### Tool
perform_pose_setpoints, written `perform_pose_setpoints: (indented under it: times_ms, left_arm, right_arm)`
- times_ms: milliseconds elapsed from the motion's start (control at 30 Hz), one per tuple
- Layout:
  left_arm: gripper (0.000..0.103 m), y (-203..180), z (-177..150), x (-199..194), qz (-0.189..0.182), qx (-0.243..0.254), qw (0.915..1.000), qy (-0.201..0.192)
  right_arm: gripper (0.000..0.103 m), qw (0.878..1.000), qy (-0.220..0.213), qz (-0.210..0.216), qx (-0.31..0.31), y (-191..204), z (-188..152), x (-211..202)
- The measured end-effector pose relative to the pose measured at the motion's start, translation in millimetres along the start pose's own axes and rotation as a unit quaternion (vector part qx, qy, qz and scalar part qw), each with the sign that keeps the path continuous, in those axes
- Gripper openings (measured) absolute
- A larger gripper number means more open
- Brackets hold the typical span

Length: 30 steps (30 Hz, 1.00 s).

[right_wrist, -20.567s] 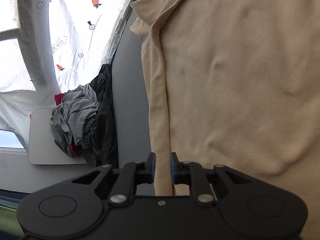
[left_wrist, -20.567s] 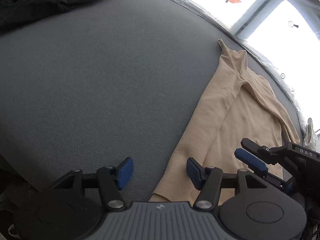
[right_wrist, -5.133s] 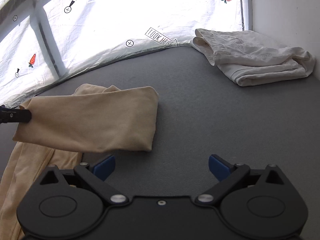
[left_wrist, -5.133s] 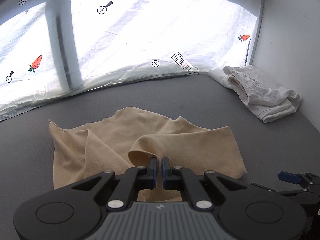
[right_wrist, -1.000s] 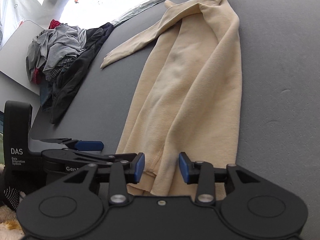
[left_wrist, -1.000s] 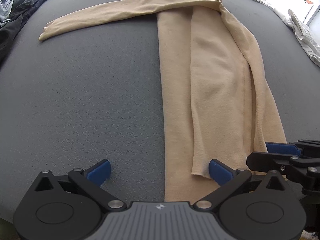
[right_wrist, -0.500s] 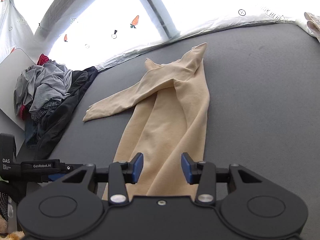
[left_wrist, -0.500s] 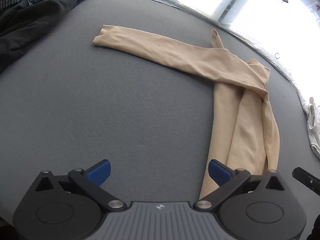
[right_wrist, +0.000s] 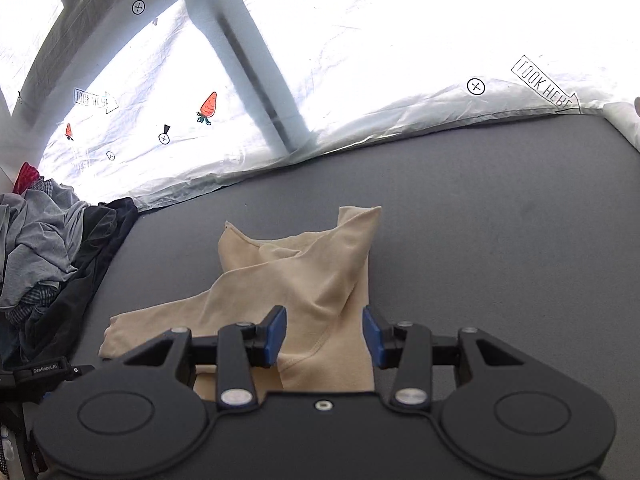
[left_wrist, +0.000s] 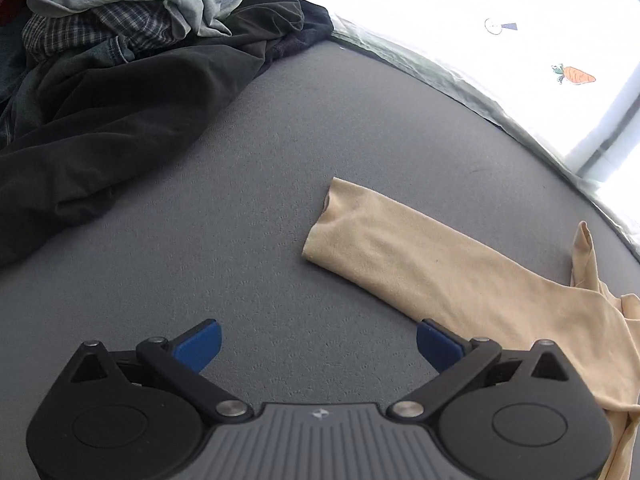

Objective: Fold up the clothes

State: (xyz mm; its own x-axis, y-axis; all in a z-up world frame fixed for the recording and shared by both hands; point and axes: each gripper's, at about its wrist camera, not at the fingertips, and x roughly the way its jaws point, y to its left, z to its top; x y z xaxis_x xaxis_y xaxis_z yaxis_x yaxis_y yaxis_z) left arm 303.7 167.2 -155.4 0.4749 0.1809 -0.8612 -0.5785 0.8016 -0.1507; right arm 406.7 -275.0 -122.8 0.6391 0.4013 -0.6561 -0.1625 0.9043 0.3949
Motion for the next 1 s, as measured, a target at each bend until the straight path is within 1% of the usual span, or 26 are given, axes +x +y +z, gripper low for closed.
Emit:
perform_pose_setpoints:
  times_ms: [100, 200, 267, 300, 333, 367, 400, 433, 500, 533, 567, 600, 667, 700, 733, 800, 833, 867, 900, 1000]
  left_arm:
    - [0.102, -0.8, 23.3, 22.0, 0.018, -0.013, 0.9998, 0.002]
    - [0.102, -8.3, 31.7, 36.0, 0.028, 0.009, 0.9996, -0.005]
    - [0.101, -13.9, 32.5, 43.6, 0.029, 0.028, 0.9991, -0.007]
    - [0.096, -17.0, 30.1, 45.9, 0.03, 0.039, 0.9987, -0.01]
    - [0.094, -21.2, 26.5, 46.1, 0.033, 0.056, 0.9977, -0.02]
    - [0.085, -25.1, 22.9, 45.7, 0.034, 0.072, 0.9964, -0.03]
    - [0.073, -27.9, 19.7, 43.5, 0.026, 0.085, 0.9951, -0.042]
    - [0.066, -29.5, 18.5, 41.7, 0.02, 0.089, 0.9947, -0.047]
    - [0.037, -32.4, 16.3, 38.4, 0.006, 0.094, 0.9939, -0.057]
    - [0.025, -32.5, 16.7, 38.2, -0.005, 0.091, 0.9942, -0.057]
    - [0.01, -32.7, 17.1, 37.7, -0.015, 0.087, 0.9944, -0.058]
    - [0.009, -33.2, 17.9, 36.0, -0.018, 0.08, 0.9948, -0.061]
    - [0.008, -35.7, 21.5, 25.9, -0.023, 0.074, 0.9937, -0.081]
    - [0.008, -37.2, 24.6, 18.1, -0.03, 0.071, 0.9926, -0.093]
    - [0.008, -39.0, 30.7, 3.9, -0.043, 0.064, 0.9904, -0.114]
    - [0.008, -43.7, 42.1, -23.7, -0.059, 0.059, 0.984, -0.157]
    - [0.008, -46.4, 48.3, -38.7, -0.066, 0.058, 0.9796, -0.181]
    - [0.008, -50.0, 55.4, -56.6, -0.07, 0.063, 0.9731, -0.21]
    - [0.008, -52.0, 60.1, -66.5, -0.073, 0.066, 0.969, -0.227]
    - [0.008, -56.9, 75.3, -86.0, -0.084, 0.064, 0.9609, -0.256]
  right_arm:
    - [0.044, 1.0, 0.011, -0.007, 0.018, -6.4, 25.1, 37.3]
    - [0.044, 0.999, 0.027, -0.004, 0.041, -15.3, 39.0, 70.9]
    - [0.044, 0.998, 0.042, -0.01, 0.054, -20.1, 42.8, 89.9]
    - [0.043, 0.997, 0.047, -0.013, 0.058, -21.6, 43.1, 97.8]
    - [0.031, 0.997, 0.047, -0.013, 0.056, -22.0, 42.3, 102.8]
    - [0.006, 0.997, 0.046, -0.008, 0.054, -22.4, 42.2, 105.4]
    - [0.006, 0.998, 0.045, -0.002, 0.053, -22.7, 42.5, 107.2]
    - [0.005, 0.998, 0.043, 0.001, 0.052, -22.5, 42.2, 108.1]
    - [0.005, 0.998, 0.036, 0.0, 0.044, -19.4, 41.3, 106.5]
    - [0.005, 0.999, 0.031, -0.002, 0.037, -17.7, 41.5, 105.5]
    - [0.005, 0.999, 0.026, -0.004, 0.03, -16.5, 42.0, 103.2]
    - [0.005, 0.999, 0.02, -0.005, 0.026, -15.8, 42.1, 99.5]
    - [0.005, 1.0, 0.006, -0.005, 0.022, -14.0, 45.2, 92.0]
    - [0.005, 1.0, -0.003, -0.005, 0.02, -12.7, 47.5, 87.0]
    - [0.005, 1.0, -0.015, -0.005, 0.018, -11.2, 49.9, 80.9]
    - [0.005, 0.999, -0.039, -0.007, 0.015, -8.1, 56.1, 68.7]
    - [0.005, 0.999, -0.05, -0.005, 0.015, -7.2, 59.3, 62.9]
    - [0.005, 0.998, -0.058, -0.001, 0.017, -7.1, 62.3, 57.8]
    - [0.005, 0.998, -0.064, 0.003, 0.02, -7.1, 65.1, 54.4]
    - [0.005, 0.997, -0.069, 0.007, 0.021, -3.0, 69.5, 54.7]
